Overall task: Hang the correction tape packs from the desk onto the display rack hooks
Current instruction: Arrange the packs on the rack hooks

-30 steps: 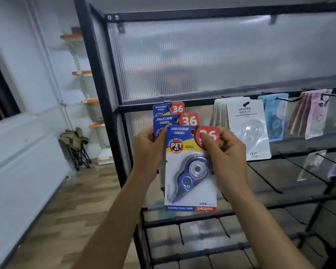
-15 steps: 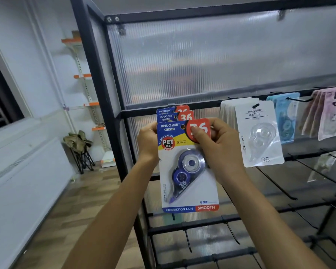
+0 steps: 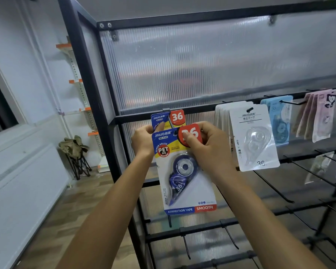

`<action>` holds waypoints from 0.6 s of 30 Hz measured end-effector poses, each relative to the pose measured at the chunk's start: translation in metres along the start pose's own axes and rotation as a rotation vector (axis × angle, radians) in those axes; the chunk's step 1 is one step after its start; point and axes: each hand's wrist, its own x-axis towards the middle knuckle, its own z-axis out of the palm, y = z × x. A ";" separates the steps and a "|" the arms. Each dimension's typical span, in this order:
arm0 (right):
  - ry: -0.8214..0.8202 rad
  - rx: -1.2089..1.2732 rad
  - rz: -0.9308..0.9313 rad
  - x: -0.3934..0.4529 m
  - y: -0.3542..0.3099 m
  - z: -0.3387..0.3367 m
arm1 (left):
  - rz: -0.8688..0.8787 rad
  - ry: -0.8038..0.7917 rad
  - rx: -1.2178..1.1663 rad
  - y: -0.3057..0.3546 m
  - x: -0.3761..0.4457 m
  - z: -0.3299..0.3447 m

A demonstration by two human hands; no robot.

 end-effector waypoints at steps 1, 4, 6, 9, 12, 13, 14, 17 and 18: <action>-0.004 -0.006 0.003 0.003 0.004 0.002 | 0.015 0.018 -0.012 -0.005 0.000 -0.001; 0.019 -0.045 -0.021 0.014 0.016 0.012 | 0.055 0.034 -0.006 -0.015 -0.005 -0.008; 0.039 -0.066 -0.026 0.024 0.026 0.021 | 0.076 0.042 0.022 -0.020 -0.009 -0.012; 0.056 -0.088 -0.015 0.043 0.040 0.035 | 0.104 0.073 0.058 -0.024 -0.016 -0.018; 0.073 -0.158 -0.010 0.061 0.050 0.045 | 0.150 0.094 0.164 -0.025 -0.025 -0.020; 0.078 -0.196 -0.008 0.066 0.052 0.047 | 0.157 0.089 0.194 -0.025 -0.028 -0.020; 0.086 -0.242 -0.006 0.070 0.055 0.049 | 0.160 0.084 0.214 -0.025 -0.031 -0.019; 0.128 -0.359 -0.011 0.077 0.059 0.054 | 0.167 0.079 0.244 -0.025 -0.042 -0.014; 0.156 -0.366 -0.017 0.077 0.059 0.054 | 0.172 0.081 0.253 -0.024 -0.046 -0.012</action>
